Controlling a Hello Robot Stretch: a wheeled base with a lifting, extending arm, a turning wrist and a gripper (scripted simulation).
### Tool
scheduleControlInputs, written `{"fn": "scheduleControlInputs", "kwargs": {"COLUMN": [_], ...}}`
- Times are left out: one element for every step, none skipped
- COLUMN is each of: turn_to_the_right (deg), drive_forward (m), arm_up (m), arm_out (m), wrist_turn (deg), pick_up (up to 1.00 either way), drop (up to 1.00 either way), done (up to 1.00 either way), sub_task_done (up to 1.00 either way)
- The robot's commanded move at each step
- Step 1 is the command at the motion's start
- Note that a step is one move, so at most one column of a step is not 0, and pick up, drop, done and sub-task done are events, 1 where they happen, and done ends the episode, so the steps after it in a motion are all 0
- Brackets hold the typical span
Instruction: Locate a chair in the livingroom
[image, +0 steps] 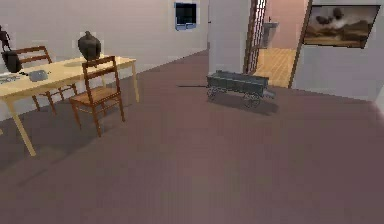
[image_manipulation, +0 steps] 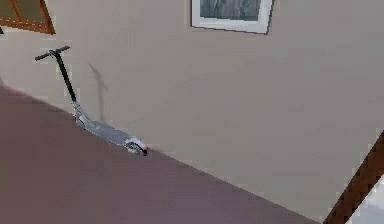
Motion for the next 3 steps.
{"fn": "scheduleControlInputs", "kwargs": {"turn_to_the_right": [-15.0,0.0,-36.0], "drive_forward": [0.00,0.80,0.00], "arm_up": [0.00,0.00,0.00], "arm_out": [0.00,0.00,0.00], "wrist_turn": [0.0,0.0,0.0], "pick_up": [0.00,0.00,0.00], "drop": [0.00,0.00,0.00], "done": [0.00,0.00,0.00], "sub_task_done": [0.00,0.00,0.00]}}
